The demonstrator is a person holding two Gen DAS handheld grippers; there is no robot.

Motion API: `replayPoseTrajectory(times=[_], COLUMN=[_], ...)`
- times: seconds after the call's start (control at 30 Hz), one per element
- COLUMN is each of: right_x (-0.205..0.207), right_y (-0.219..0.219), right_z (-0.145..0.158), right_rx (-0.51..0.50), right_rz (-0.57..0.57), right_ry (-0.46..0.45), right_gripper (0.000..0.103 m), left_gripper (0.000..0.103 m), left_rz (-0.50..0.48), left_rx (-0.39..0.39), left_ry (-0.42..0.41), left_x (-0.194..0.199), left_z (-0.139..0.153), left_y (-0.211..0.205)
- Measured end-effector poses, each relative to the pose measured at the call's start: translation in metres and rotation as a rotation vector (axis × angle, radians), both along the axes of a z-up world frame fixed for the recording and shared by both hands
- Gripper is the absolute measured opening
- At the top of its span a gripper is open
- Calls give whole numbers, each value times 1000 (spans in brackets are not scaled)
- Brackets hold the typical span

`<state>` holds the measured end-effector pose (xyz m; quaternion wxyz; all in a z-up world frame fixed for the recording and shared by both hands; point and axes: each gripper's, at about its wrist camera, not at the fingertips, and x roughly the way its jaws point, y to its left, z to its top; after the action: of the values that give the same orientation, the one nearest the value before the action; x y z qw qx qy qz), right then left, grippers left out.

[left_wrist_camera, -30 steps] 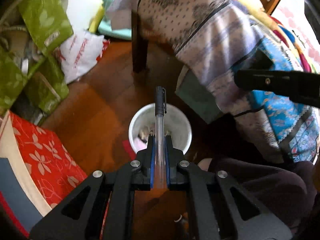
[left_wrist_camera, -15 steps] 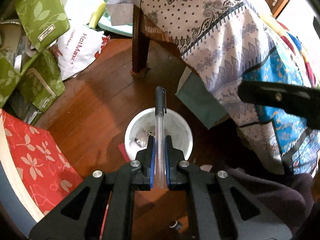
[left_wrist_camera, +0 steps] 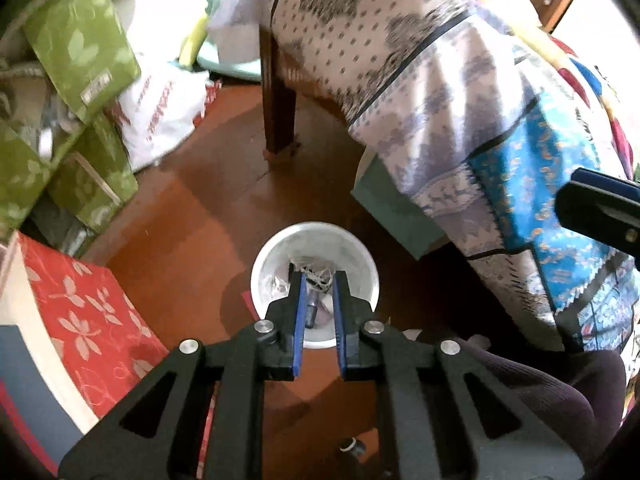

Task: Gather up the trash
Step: 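Open the right tool over the bucket while the left tool releases the pen, then move both open tools back to the bed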

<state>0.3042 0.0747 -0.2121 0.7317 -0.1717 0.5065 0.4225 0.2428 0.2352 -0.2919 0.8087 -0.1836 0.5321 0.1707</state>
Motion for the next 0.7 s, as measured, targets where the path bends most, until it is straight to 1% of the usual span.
replayPoseTrajectory(times=[0.03,0.1,0.17,0.33,0.37,0.47,0.57,0.7], right_x=[0,2,4,11,13,19,27,40], right_y=[-3,-13,-22,-56,-64,-86,-111,-148], right_z=[4,13,21,50,56,71,84,99], right_rx=[8,28,46,97,106,134,164,184], right_rz=[-4,-18,-34,-82,-94,-128,-168,-232], right_ry=[-8,-19,-28,-79,-93,-119,-144,-198], right_gripper=[52,52,52,52,52,52,52,52], left_gripper=[16,24,29,32,34,45,47,47], left_rz=[-5,-17,-24,-52,-58,-72,-108,-160], left_rx=[13,33,53,96,107,134,133,121], left_ry=[-11,-45,-80,-167,-190,-233,-272,-301], left_x=[-1,-3,-5,2,5,15,35,63], left_z=[8,28,46,92,102,121,137,149], left_y=[-3,-11,-18,-44,-51,-68,-90,-118])
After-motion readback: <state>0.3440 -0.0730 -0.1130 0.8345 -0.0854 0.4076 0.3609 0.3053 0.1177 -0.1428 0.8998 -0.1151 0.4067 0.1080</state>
